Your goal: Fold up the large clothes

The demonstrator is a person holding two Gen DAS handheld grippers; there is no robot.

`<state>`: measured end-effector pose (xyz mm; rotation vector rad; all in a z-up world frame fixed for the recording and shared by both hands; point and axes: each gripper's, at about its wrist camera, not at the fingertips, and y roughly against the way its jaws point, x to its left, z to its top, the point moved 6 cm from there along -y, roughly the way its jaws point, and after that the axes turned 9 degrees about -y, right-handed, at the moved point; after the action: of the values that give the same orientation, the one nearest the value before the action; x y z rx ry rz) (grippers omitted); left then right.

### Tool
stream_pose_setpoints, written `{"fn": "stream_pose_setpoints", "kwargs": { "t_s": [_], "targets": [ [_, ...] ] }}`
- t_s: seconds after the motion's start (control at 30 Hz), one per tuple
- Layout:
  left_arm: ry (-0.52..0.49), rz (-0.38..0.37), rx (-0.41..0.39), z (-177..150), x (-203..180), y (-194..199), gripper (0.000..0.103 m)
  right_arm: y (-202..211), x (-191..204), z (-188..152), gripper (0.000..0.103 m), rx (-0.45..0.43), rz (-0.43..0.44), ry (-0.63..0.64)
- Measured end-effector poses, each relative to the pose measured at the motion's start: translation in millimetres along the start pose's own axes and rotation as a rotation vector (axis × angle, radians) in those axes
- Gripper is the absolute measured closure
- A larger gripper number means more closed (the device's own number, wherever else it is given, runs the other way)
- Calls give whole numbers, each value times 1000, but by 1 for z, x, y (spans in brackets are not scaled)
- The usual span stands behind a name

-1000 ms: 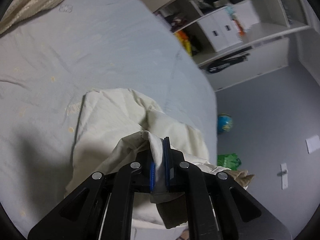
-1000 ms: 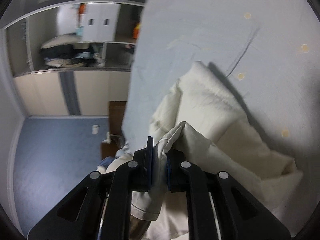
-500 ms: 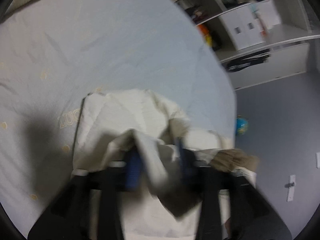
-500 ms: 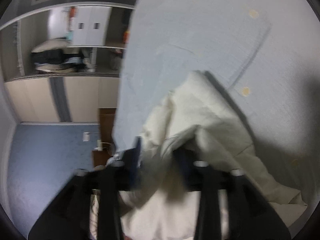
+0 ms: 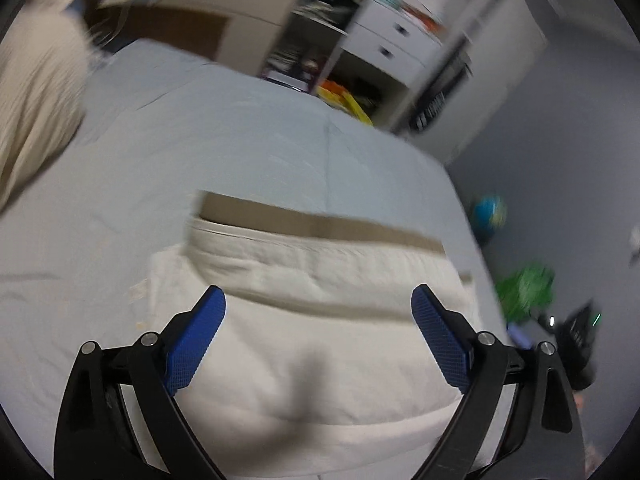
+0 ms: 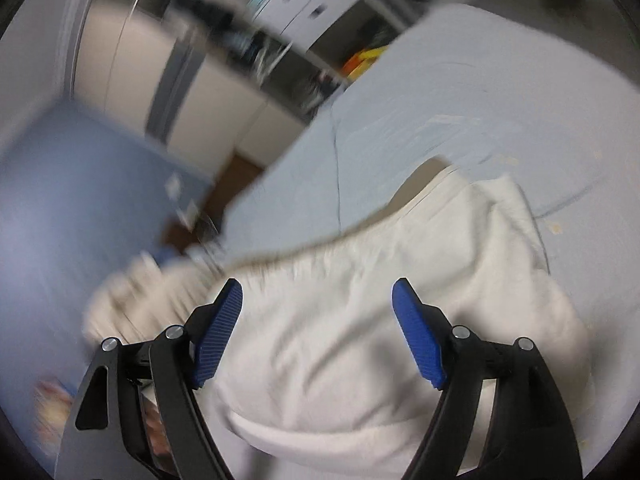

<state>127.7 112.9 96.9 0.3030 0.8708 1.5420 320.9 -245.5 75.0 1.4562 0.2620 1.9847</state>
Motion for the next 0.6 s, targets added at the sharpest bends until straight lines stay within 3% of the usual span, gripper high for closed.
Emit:
{"fn": "stream_pose_setpoints", "kwargs": {
  "t_s": [0.1,0.27,0.43,0.6],
  "targets": [
    [-109,11,30,-8,-39,-26,13,-23,25,-28,30,40,-108,201],
    [-202,69,69,-20,-65,-64,13,-57,33,-58,30,61,-222,393],
    [-227,229,138,-36,-38,-111,12,-96,21,-55,30,22,-335,493],
    [-224,276,188,-49,-11,-143,8,-127,3,-57,30,42,-414,589]
  ]
}}
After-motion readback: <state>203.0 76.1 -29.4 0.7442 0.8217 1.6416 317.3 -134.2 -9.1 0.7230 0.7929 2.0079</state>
